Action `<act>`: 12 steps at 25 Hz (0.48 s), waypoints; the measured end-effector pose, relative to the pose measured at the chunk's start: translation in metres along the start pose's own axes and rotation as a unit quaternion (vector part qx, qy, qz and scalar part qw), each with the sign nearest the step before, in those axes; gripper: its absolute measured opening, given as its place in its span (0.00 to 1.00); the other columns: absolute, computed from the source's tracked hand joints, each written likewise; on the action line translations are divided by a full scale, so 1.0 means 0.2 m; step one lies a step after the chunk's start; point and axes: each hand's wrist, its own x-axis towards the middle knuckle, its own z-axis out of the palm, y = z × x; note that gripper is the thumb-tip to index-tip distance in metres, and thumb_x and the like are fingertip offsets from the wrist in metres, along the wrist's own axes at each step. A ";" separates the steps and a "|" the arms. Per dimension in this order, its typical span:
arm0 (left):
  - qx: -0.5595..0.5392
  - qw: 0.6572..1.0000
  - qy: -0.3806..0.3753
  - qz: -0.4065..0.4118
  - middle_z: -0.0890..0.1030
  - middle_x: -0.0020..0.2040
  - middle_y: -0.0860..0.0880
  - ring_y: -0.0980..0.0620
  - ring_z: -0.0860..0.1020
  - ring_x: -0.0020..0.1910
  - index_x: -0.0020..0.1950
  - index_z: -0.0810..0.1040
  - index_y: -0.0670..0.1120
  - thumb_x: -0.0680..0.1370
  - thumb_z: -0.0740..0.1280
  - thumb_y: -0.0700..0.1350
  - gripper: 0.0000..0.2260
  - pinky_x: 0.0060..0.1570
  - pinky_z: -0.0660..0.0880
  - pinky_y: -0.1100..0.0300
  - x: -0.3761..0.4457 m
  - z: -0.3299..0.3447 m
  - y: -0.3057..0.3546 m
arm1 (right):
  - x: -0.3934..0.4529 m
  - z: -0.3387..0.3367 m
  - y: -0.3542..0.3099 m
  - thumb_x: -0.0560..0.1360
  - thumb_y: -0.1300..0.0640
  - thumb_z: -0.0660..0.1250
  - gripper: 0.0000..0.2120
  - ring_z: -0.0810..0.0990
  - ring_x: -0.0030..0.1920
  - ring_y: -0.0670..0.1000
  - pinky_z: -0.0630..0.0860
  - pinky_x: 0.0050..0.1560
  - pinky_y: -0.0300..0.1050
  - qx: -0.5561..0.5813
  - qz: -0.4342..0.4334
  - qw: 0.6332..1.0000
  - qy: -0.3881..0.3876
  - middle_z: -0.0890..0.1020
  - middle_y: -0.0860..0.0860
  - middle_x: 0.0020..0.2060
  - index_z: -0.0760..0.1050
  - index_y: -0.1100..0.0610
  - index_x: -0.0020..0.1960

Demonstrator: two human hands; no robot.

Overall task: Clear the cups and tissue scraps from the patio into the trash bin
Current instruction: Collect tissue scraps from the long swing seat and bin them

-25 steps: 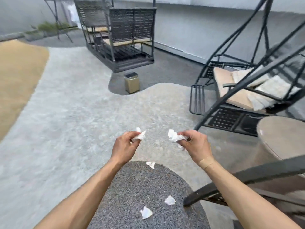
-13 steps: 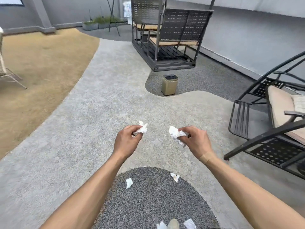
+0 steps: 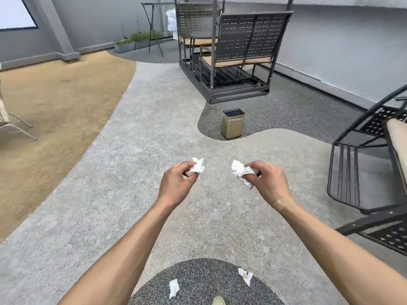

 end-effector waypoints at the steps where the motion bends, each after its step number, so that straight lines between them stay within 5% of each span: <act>1: -0.005 1.000 0.000 0.000 0.83 0.50 0.58 0.59 0.79 0.44 0.52 0.83 0.55 0.73 0.72 0.47 0.09 0.47 0.74 0.62 0.12 0.05 0.02 | 0.11 0.00 0.05 0.69 0.52 0.75 0.11 0.75 0.37 0.44 0.62 0.35 0.28 0.005 0.005 1.000 0.002 0.84 0.48 0.42 0.83 0.52 0.50; 12: -0.016 0.999 -0.031 0.028 0.83 0.48 0.62 0.64 0.78 0.41 0.49 0.84 0.57 0.73 0.73 0.46 0.08 0.44 0.73 0.64 1.29 0.47 -0.03 | 1.18 0.17 0.51 0.67 0.54 0.77 0.11 0.76 0.37 0.46 0.67 0.39 0.40 0.001 0.026 0.999 0.027 0.84 0.48 0.42 0.83 0.52 0.48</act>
